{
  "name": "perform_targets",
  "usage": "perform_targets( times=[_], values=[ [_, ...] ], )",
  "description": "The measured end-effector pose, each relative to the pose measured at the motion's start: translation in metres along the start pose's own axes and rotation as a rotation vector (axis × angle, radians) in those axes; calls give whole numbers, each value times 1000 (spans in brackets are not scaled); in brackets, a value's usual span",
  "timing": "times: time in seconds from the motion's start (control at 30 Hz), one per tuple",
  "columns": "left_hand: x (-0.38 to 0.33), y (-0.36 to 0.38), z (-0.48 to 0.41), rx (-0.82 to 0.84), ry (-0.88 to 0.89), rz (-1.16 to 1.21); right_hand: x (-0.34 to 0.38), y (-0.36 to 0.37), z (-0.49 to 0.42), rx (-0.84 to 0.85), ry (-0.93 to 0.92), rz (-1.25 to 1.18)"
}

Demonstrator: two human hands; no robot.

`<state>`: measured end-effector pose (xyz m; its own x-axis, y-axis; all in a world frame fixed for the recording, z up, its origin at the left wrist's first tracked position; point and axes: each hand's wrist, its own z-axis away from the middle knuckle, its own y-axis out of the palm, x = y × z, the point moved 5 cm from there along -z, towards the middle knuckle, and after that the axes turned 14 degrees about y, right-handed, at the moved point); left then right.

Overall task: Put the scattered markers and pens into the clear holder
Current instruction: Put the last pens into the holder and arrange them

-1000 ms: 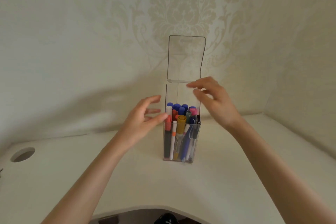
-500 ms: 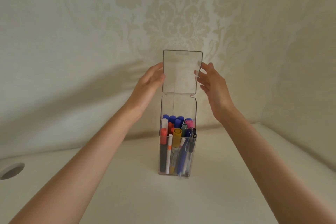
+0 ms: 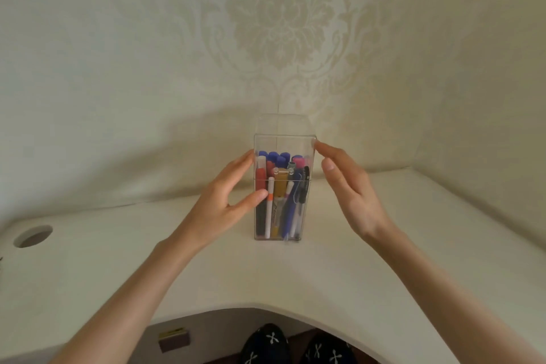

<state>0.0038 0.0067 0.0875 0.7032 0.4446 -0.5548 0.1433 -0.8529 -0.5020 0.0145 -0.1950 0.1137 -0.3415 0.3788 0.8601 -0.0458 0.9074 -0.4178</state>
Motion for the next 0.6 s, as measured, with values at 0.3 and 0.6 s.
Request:
perform_targets(
  times=[0.3, 0.6],
  values=[
    [33, 30, 10, 14, -89, -74, -49, 42, -8, 73, 172, 97],
    [60, 42, -21, -68, -27, -178, -70, 40, -61, 124, 202, 69]
  ],
)
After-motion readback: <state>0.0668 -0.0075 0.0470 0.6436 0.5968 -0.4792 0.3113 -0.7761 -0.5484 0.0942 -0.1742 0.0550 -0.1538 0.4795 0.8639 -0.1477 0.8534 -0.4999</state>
